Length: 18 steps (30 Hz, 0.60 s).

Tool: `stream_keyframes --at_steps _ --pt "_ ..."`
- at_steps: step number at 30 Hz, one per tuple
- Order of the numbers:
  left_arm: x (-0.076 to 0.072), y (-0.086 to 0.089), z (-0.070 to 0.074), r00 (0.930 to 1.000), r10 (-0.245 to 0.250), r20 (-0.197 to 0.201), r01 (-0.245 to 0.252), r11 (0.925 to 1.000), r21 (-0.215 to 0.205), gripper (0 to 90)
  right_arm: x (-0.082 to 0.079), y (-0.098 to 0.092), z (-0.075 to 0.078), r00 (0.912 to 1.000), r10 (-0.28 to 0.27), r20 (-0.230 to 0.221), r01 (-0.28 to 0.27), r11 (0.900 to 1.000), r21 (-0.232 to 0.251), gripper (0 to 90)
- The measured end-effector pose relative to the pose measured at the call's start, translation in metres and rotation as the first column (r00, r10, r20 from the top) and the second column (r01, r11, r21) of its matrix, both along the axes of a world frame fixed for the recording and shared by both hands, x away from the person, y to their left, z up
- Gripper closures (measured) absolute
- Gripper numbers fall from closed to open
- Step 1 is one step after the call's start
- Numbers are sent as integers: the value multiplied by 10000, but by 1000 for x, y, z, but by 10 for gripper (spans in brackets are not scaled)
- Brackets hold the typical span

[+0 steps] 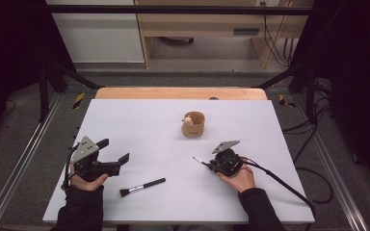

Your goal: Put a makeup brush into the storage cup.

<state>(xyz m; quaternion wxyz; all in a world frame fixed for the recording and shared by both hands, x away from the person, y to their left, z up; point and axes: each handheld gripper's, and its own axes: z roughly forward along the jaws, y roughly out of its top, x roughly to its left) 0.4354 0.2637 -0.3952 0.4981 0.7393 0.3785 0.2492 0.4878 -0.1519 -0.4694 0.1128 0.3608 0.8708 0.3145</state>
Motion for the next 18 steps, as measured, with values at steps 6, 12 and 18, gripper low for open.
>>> stream_keyframes --at_steps 6,12,18 --pt "0 0 0 10000 14 -1 -14 10000 -23 74 -1 0 0 9999 -130 51 130 9999 -68 840" --pt "0 -1 0 10000 -4 -4 4 10000 15 74 -1 -1 1 9983 -547 187 552 9981 -268 855" --pt "0 -1 0 10000 4 -4 -4 10000 22 74 -1 -2 1 9962 -854 169 859 9959 -291 851"
